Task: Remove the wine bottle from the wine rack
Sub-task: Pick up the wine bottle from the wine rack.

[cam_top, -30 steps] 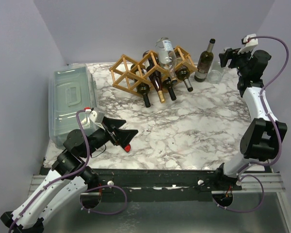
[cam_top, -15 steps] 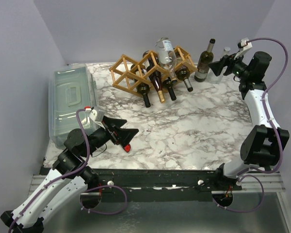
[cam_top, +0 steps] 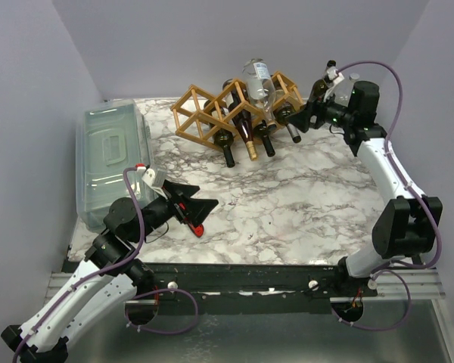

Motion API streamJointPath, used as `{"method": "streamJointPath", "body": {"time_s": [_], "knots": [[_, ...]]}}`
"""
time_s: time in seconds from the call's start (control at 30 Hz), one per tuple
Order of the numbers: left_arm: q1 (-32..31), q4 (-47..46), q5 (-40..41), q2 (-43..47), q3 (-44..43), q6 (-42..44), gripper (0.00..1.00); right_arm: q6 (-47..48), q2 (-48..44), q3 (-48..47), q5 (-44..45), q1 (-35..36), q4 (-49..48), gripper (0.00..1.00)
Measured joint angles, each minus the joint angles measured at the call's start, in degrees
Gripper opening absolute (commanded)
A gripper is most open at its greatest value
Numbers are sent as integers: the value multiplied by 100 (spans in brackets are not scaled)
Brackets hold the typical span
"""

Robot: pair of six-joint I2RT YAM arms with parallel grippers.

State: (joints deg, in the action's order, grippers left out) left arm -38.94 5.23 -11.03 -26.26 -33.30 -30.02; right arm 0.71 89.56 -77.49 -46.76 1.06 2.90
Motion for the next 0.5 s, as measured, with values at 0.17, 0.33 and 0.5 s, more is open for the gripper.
{"method": "streamJointPath", "body": {"time_s": [0.17, 0.33, 0.5], "knots": [[0, 0, 0, 4, 0, -15, 99, 90, 17, -28, 190, 490, 125, 80], [0, 0, 2, 61, 0, -48, 99, 138, 155, -188, 581, 726, 162, 81], [0, -7, 2, 98, 31, -83, 99, 151, 256, -205, 994, 881, 149, 82]]}}
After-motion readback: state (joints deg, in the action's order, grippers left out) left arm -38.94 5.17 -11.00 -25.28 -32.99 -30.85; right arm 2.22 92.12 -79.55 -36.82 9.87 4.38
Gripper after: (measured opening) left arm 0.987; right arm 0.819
